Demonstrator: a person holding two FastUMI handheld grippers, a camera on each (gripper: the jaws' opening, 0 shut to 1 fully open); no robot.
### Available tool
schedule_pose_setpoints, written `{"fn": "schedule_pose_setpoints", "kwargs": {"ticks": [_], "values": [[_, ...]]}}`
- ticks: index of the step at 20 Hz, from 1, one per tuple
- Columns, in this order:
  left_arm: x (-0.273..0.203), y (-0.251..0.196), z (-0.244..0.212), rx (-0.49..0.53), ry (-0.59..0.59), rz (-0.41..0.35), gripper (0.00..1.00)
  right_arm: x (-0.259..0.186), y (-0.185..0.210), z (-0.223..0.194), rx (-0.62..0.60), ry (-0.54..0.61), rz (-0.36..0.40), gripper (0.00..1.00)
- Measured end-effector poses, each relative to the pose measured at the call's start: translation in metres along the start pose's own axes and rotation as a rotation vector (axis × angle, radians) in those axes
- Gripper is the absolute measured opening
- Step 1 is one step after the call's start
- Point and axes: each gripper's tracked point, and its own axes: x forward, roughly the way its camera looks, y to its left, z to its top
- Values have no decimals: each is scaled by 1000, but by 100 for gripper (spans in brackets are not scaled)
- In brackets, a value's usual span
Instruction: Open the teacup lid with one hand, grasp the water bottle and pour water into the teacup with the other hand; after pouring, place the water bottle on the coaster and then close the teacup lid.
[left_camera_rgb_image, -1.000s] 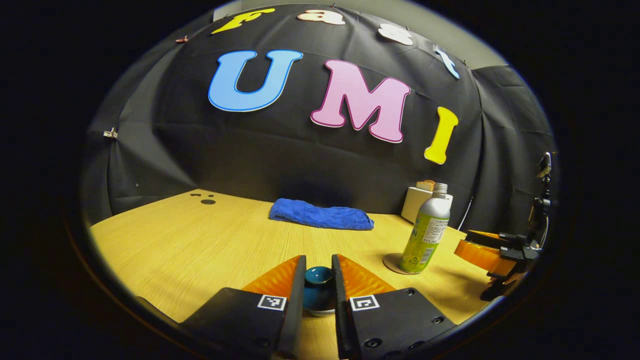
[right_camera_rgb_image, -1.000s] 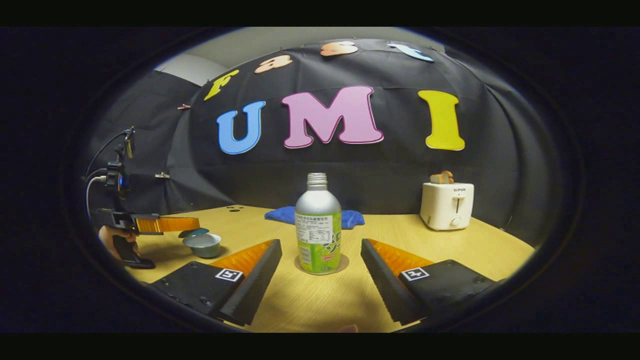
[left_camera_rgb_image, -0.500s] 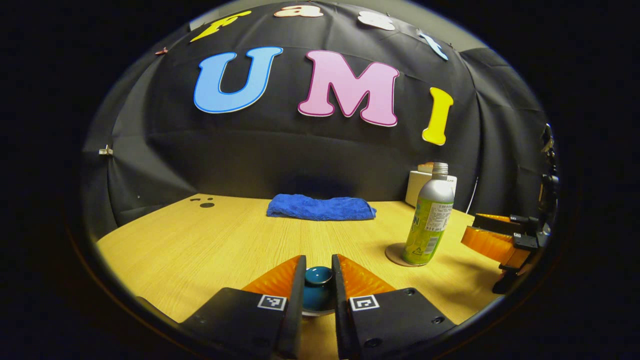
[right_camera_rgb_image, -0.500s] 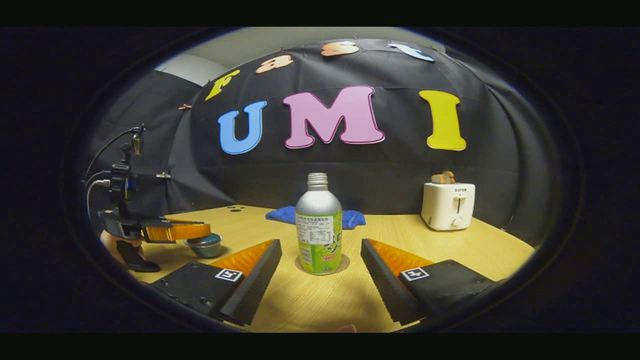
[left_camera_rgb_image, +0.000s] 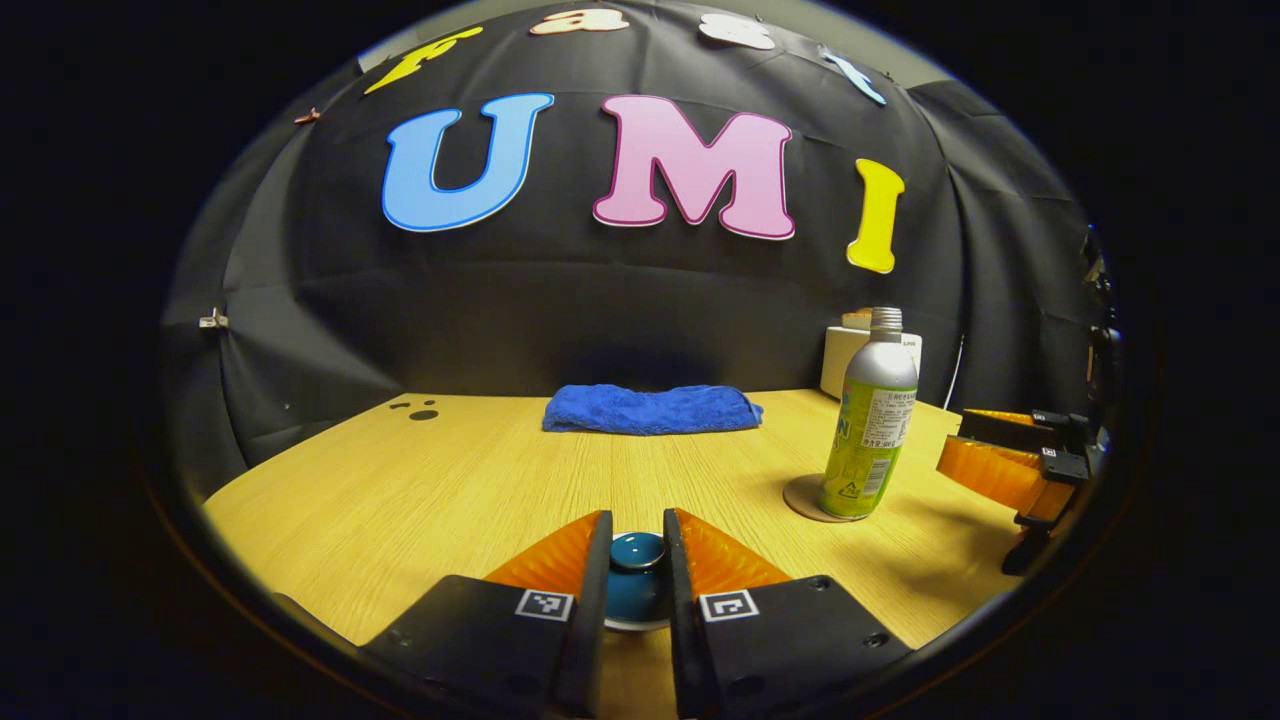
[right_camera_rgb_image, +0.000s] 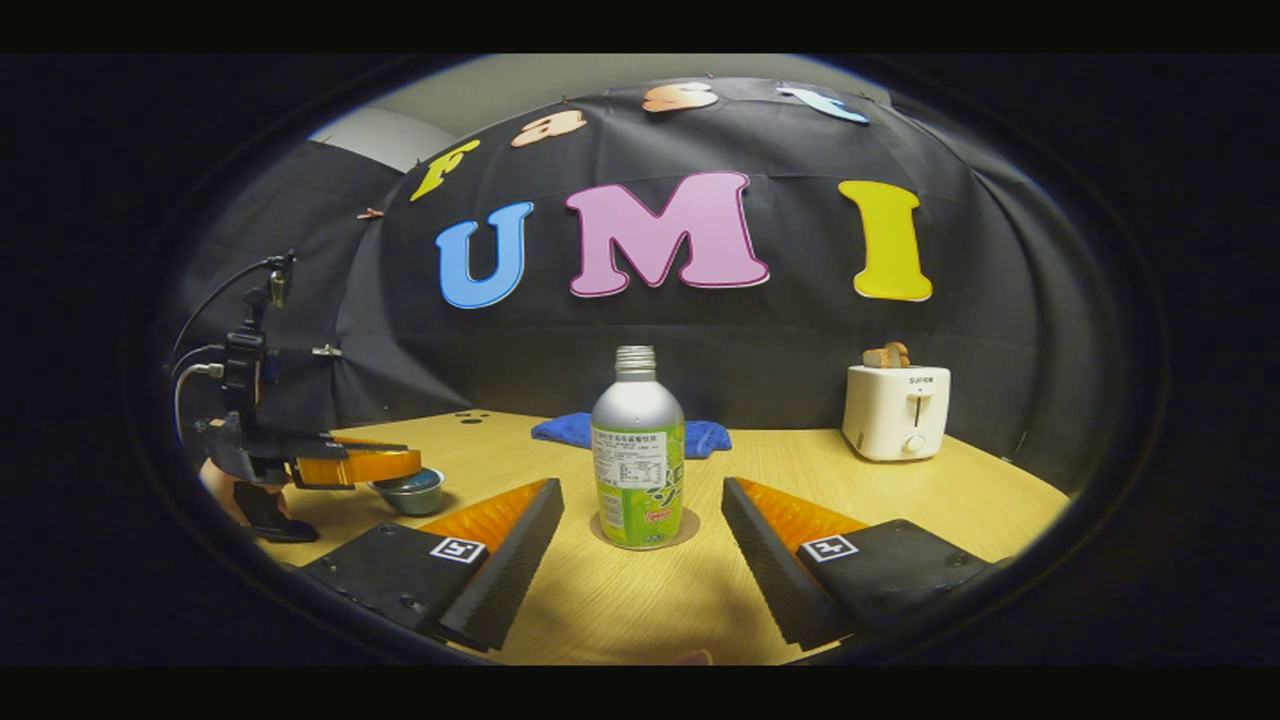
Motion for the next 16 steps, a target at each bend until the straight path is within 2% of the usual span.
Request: {"fn": "schedule_pose_setpoints", "kwargs": {"ticks": [1,2,3,9,11,12,15,16], "values": [[1,-1,-1,6,4,0,32,0,0,0,0,0,0,98],[1,-1,-1,12,8,0,35,0,0,0,0,0,0,98],[1,-1,-1,17,11,0,33,0,0,0,0,0,0,98],[1,-1,-2,22,12,8,37,0,0,0,0,1,0,98],[-2,0,-1,24,3,22,43,0,0,0,0,1,0,98],[-4,0,1,28,-10,31,52,0,0,0,0,1,0,98],[-16,2,9,31,-76,65,64,0,0,0,0,1,0,98],[-20,2,12,25,-99,78,72,0,-1,0,-1,2,-5,98]]}}
